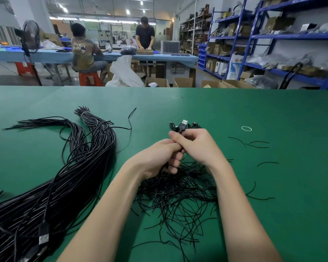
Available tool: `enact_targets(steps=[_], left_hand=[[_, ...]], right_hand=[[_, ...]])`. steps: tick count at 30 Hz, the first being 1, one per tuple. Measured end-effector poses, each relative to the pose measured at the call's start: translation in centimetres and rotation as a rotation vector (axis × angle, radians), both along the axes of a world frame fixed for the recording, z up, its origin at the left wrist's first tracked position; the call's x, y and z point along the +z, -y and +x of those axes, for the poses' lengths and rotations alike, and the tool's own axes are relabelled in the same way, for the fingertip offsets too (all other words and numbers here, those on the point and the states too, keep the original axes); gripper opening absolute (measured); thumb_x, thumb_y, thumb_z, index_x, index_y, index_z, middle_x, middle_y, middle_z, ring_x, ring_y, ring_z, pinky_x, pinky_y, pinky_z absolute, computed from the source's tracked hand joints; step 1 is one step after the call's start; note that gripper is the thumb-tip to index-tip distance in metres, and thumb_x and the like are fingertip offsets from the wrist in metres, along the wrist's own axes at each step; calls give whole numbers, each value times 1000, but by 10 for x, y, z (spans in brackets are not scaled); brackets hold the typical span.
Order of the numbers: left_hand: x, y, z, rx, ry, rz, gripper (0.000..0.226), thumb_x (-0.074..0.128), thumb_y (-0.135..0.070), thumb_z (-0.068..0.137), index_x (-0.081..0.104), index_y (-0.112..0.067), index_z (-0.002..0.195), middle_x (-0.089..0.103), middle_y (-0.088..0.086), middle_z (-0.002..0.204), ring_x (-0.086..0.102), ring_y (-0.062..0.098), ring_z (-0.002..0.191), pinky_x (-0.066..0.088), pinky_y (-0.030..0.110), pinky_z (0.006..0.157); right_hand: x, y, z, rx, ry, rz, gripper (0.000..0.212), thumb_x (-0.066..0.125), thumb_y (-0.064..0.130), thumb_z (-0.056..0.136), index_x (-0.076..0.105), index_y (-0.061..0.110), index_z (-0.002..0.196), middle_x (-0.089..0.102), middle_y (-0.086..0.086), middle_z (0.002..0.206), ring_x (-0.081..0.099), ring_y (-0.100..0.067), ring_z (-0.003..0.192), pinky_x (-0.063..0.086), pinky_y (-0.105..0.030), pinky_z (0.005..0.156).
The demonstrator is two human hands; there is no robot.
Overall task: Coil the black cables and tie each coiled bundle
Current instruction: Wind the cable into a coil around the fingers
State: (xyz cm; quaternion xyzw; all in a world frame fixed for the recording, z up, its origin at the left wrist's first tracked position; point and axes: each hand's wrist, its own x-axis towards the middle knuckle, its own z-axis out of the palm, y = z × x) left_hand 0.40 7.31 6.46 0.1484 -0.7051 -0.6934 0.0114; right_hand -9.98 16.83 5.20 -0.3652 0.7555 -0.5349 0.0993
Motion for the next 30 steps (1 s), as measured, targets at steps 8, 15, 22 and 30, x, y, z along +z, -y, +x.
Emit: enact_targets(steps=[8,15,22,30], left_hand=[[2,5,-3,-41,75,437,25,30,-34,107,44,-16,97,31,-5,64,22,7,53,21,15,42],[-5,8,-3,68,-28,478,19,34,-9,107,32,-16,89,43,2,66,33,10,52,29,18,44],[-9,16,-4,254,-195,574,16,36,-5,107,36,-12,92,47,6,71,36,11,54,33,18,42],[-14,20,-3,309,-219,550,11,36,-6,107,37,-11,97,47,5,73,34,9,53,29,17,43]], right_hand=[[-10,1,0,-186,-85,27,48,64,45,97,65,11,63,37,12,39,35,-7,43,30,-19,45],[-17,9,2,-393,-178,-28,66,62,51,97,39,15,46,38,8,36,38,-8,42,32,-16,45],[-8,-23,-14,-30,92,295,33,59,54,97,73,26,91,77,9,88,62,-3,55,47,-19,55],[-14,-24,-5,12,-58,684,10,87,29,77,80,35,74,75,13,82,70,-9,88,56,-35,93]])
